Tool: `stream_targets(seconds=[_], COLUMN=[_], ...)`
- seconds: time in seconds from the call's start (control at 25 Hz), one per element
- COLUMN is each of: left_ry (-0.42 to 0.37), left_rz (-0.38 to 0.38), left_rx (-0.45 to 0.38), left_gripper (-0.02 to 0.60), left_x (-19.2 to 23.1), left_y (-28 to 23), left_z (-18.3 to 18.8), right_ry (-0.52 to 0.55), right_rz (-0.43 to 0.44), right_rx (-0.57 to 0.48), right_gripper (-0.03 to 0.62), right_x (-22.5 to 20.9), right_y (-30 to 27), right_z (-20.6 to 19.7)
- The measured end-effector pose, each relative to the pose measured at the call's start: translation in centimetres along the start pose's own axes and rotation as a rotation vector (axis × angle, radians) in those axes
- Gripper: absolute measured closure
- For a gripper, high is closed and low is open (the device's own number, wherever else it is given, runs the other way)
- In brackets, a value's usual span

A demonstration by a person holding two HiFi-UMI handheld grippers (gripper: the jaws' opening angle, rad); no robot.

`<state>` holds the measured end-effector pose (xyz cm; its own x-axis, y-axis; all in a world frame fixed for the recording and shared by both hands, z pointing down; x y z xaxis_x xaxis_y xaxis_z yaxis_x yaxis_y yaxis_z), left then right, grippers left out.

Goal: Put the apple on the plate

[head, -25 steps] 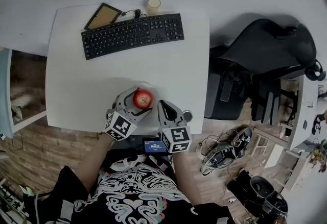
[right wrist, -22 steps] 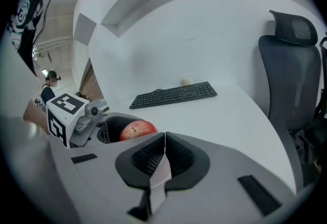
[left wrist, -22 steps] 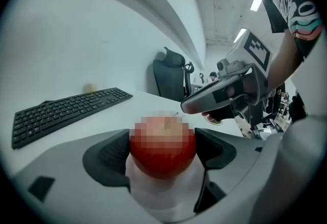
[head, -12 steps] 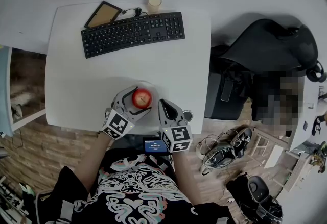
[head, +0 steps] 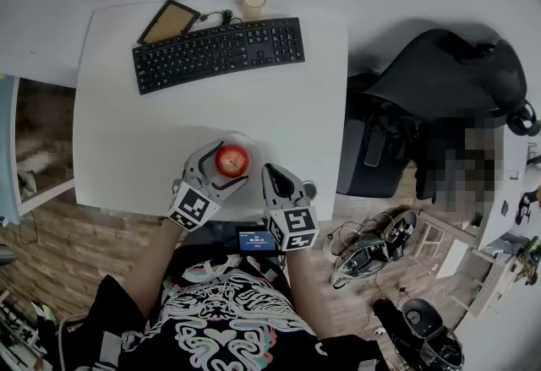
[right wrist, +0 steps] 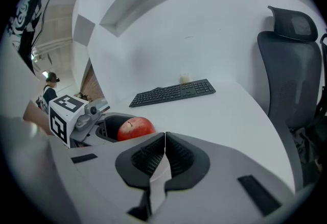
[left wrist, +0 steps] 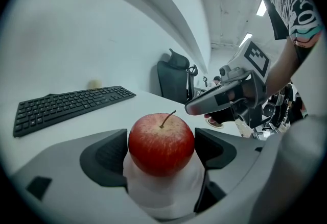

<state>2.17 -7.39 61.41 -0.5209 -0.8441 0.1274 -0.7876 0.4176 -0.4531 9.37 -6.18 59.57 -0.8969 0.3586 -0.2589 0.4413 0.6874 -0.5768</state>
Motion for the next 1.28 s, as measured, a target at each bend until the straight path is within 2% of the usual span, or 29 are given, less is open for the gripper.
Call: stream_targets(seconds=[0.32, 0.4, 0.52, 0.64, 0.72, 0.76, 0.8, 0.84, 0.96, 1.16, 1.28], left_ry=[-0.039, -0.043, 0.02, 0.046, 0.074, 0.094, 0.116, 0.136, 0.146, 0.051, 0.028], left_rz=[0.002, -0.003, 0.015, 0.053, 0.048, 0.033, 0.021, 0.015, 0.038, 0.113, 0.129], left_rx=[-0.104, -0.152, -0.205, -0.274, -0.228, -0.207, -0.204, -0.212, -0.229, -0.167, -0.191], left_gripper=[0.186, 0.186, 0.187, 0.187, 0.199, 0.305, 0.531, 0.565, 0.566, 0.566, 0.566], left_x=[-0.6, -0.7, 0.0, 1.0, 1.2, 1.2, 1.2, 1.2, 1.6, 2.0, 2.1], left_y=[1.8, 2.4, 3.1, 3.7, 3.9, 4.2, 4.4, 4.7, 5.5, 7.2, 8.4], left_z=[2.1, 2.9, 3.6, 4.3, 4.0, 3.8, 3.9, 4.0, 4.4, 5.0, 6.4], right_ry=[-0.025, -0.018, -0.014, -0.01, -0.004, -0.001, 0.003, 0.006, 0.014, 0.008, 0.003], right_rz=[0.006, 0.007, 0.002, -0.001, -0.003, -0.004, -0.005, -0.005, -0.007, 0.048, 0.052], right_rx=[-0.021, -0.02, -0.024, -0.027, -0.028, -0.029, -0.031, -0.035, -0.052, -0.138, -0.204], right_gripper=[0.565, 0.565, 0.565, 0.565, 0.566, 0.565, 0.565, 0.565, 0.565, 0.565, 0.565], right_x=[0.1, 0.1, 0.0, 0.1, 0.2, 0.3, 0.3, 0.4, 1.1, 3.4, 4.1], right_y=[0.4, 0.5, 0.7, 1.1, 1.4, 1.5, 1.6, 1.7, 2.1, 3.3, 4.3], right_z=[0.5, 0.6, 0.7, 0.9, 0.9, 1.0, 1.1, 1.3, 1.9, 3.5, 5.0])
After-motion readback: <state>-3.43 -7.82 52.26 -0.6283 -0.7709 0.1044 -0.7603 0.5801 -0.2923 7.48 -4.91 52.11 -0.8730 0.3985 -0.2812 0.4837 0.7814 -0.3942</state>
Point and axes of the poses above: the fingertips, and each gripper's own axes: y backward along the fingers, x to its left, z out of its top, the point moved 1 cm from there along y, backward along the fingers
